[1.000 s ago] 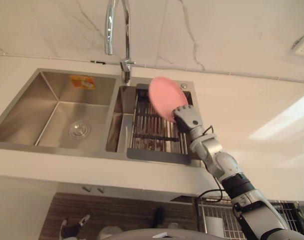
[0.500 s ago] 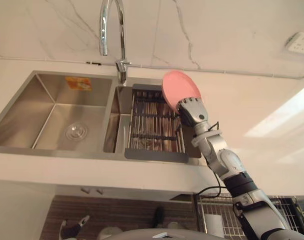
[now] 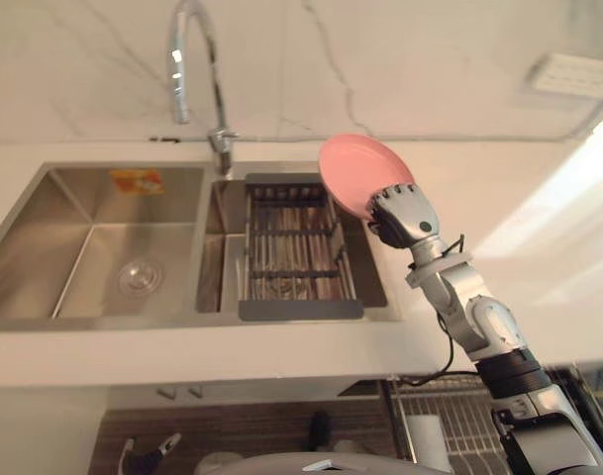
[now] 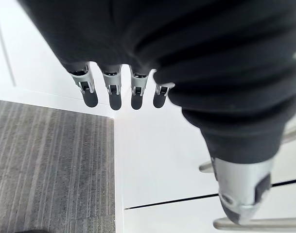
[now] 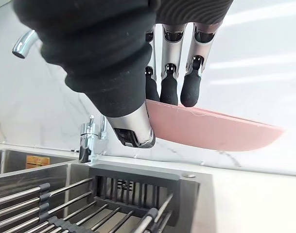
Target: Walk over to the sink, pick up the cup, carry it to the dishwasher, place the cup inside the dishwasher, then close the dishwasher door
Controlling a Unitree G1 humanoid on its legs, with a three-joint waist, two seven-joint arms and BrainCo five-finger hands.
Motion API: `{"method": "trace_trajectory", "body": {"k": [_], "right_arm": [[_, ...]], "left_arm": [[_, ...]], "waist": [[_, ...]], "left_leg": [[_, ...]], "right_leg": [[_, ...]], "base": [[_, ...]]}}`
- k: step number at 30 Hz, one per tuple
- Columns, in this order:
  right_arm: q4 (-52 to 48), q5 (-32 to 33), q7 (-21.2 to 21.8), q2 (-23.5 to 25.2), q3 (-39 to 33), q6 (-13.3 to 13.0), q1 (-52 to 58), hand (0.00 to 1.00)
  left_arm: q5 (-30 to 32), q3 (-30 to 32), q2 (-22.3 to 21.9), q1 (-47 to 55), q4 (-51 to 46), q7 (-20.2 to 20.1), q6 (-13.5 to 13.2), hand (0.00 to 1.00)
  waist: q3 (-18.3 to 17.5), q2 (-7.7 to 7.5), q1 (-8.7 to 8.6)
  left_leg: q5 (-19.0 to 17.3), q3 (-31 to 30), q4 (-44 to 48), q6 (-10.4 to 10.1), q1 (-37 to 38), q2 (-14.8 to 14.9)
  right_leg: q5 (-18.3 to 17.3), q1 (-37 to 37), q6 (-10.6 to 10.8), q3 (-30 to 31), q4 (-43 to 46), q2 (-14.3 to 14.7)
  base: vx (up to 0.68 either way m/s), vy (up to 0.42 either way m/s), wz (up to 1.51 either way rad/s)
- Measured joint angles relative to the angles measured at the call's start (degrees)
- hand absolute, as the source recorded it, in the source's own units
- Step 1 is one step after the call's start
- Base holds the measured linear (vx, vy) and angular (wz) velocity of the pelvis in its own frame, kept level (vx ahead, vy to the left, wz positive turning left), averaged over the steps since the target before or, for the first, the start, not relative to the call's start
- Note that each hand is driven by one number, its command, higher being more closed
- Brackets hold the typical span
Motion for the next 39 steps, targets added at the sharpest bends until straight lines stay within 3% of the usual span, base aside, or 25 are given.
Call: {"method": "trace_trajectory", "body": {"k": [2,5,6,7,8,9,11,12,13,14,15,16,19,22,25,34,39], "right_arm": [[0.0,0.0,0.0,-1.0,0.0,0.1,0.0,1.00],[-0.3,0.0,-0.2,-1.8,-1.1,0.9,0.0,1.00],[-0.4,0.0,-0.4,-1.5,-1.4,1.1,0.0,1.00],[-0.6,-0.1,-0.5,-1.5,-1.5,1.1,0.1,1.00],[-1.0,-0.1,-0.6,-1.5,-1.5,1.0,0.2,1.00],[-2.6,-0.1,-0.9,-1.5,-1.8,0.9,0.1,1.00],[-3.8,-0.1,-1.8,-1.5,-2.3,0.0,-0.1,1.00],[-3.8,-0.1,-1.8,-1.3,-2.3,-0.2,-0.1,1.00],[-3.7,-0.1,-1.8,-1.1,-2.3,-0.3,-0.1,1.00],[-3.6,-0.1,-1.8,-0.7,-2.3,-0.6,-0.3,1.00],[-3.4,-0.1,-1.8,-0.6,-2.3,-0.8,-0.4,1.00],[-2.4,-0.1,-1.8,0.2,-2.3,-1.5,-1.8,1.00],[-1.9,-0.3,-1.7,0.3,-2.2,-2.3,-3.3,1.00],[-2.0,-0.1,-1.0,0.0,-2.3,-2.6,-4.0,1.00],[-2.4,0.5,1.2,-0.5,-2.3,-2.7,-4.2,1.00],[-6.7,1.6,3.5,-0.5,-7.0,-3.5,2.3,1.00],[-6.5,1.6,3.4,0.8,-8.9,-3.1,6.5,1.00]], "left_arm": [[0.0,-1.0,0.1,0.2,-0.8,-0.1,0.0,0.00],[-0.1,-1.0,0.4,-0.5,-3.5,-0.7,0.4,0.00],[-0.1,-1.0,0.6,-0.5,-3.9,-1.2,0.5,0.00],[-0.1,-1.1,0.6,-0.4,-3.9,-1.5,0.6,0.00],[-0.1,-1.2,0.6,-0.2,-3.8,-1.6,0.7,0.00],[-0.1,-1.1,0.4,-0.2,-4.0,-1.7,0.8,0.00],[-1.4,-1.0,0.6,-0.1,-3.9,-1.6,1.0,0.00],[-2.1,-1.0,0.7,0.3,-3.9,-1.5,1.1,0.00],[-2.4,-1.0,0.8,0.7,-3.8,-1.3,1.4,0.00],[-2.8,-1.0,1.0,1.1,-3.7,-1.3,1.7,0.00],[-3.0,-1.0,1.1,1.2,-3.6,-1.3,1.7,0.00],[-3.9,-0.5,1.0,0.9,-3.6,-0.9,2.3,0.00],[-4.6,0.9,1.3,1.2,-2.2,-1.1,3.3,0.00],[-4.5,1.0,2.1,2.0,-1.6,-1.1,4.1,0.00],[-3.7,1.0,2.1,2.0,-1.4,-1.1,4.1,0.00],[0.7,0.0,1.1,3.1,-1.4,-0.9,1.1,0.00],[2.1,-1.6,0.5,3.1,-1.5,-0.9,0.2,0.00]], "waist": [[-0.1,0.44,-0.36],[0.3,0.90,-0.44],[0.6,0.45,-0.22],[1.0,-0.05,-0.28],[1.2,-0.25,-0.23],[1.3,1.59,0.41],[1.2,0.88,0.71],[1.4,1.38,0.90],[0.9,0.63,1.09],[0.3,-0.17,1.50],[0.2,-0.36,1.58],[-0.3,-1.62,1.99],[-0.7,-0.08,2.92],[-0.7,-0.18,2.74],[-0.8,-0.44,3.43],[-2.0,-3.00,3.36],[-1.8,-3.60,2.41]], "left_leg": [[-1.4,-0.1,1.5,1.4,-0.2,-1.0],[-6.7,0.2,4.8,3.2,-1.8,-1.8],[-8.5,1.4,6.4,4.0,-2.3,-2.5],[-8.6,3.3,7.5,4.2,-2.7,-2.7],[-8.2,5.1,7.0,4.8,-2.6,-2.5],[-7.3,8.2,5.0,5.7,-2.4,-0.9],[-6.2,11.6,2.9,6.0,-1.9,-0.9],[-6.1,13.0,2.7,6.0,-1.6,-0.8],[-6.0,14.8,2.7,5.9,-1.4,-0.4],[-5.7,16.4,3.3,5.3,-1.6,0.0],[-5.6,16.7,3.6,5.2,-1.7,0.1],[-5.3,17.6,5.1,4.7,-2.8,0.7],[-3.2,17.1,4.1,3.7,-3.5,2.4],[-2.7,17.2,3.1,2.9,-3.4,1.8],[-2.4,17.2,3.1,2.4,-3.5,1.6],[2.0,15.3,-3.1,2.5,-4.2,-0.3],[2.0,14.3,-4.8,2.3,-4.7,-0.8]], "right_leg": [[1.2,-1.4,0.3,3.7,0.0,0.2],[4.9,-5.0,0.6,9.9,0.4,2.0],[5.2,-6.1,-0.5,12.1,0.4,2.4],[3.6,-6.5,-1.9,11.1,0.4,2.0],[-0.9,-7.1,-5.2,7.2,0.6,1.9],[-4.9,-9.9,-6.1,-0.3,5.7,0.8],[-8.7,-13.0,-6.3,-8.4,21.3,-3.9],[-11.7,-12.5,-6.0,-10.6,26.9,-5.9],[-15.4,-10.8,-5.2,-12.6,32.1,-8.3],[-18.2,-8.2,-4.9,-14.2,35.1,-10.6],[-18.3,-7.7,-4.8,-14.4,35.0,-10.8],[-17.6,-6.7,-3.8,-15.3,31.9,-10.4],[-12.0,-3.8,-3.3,-15.2,18.9,-4.8],[-8.8,-0.6,0.0,-15.1,9.1,-2.6],[-4.2,2.6,0.1,-14.1,0.0,-0.6],[-2.6,-0.4,-0.9,-13.9,-0.1,-1.5],[-2.4,-1.0,-0.6,-14.2,-0.1,-1.7]], "base": [[-0.07,0.103,-1.02],[-0.14,0.135,-1.26],[-0.16,0.118,-1.12],[-0.23,0.130,-1.28],[-0.21,0.081,-1.29],[-0.21,0.097,-1.26],[-0.11,0.068,-0.95],[-0.07,0.032,-0.75],[-0.03,0.004,-0.83],[0.04,-0.028,-0.68],[0.08,-0.070,-0.76],[0.05,-0.122,-0.85],[0.01,-0.137,-0.91],[-0.01,-0.130,-0.40],[-0.06,-0.073,-0.14],[-0.09,0.014,0.03],[-0.10,0.036,0.05]]}}
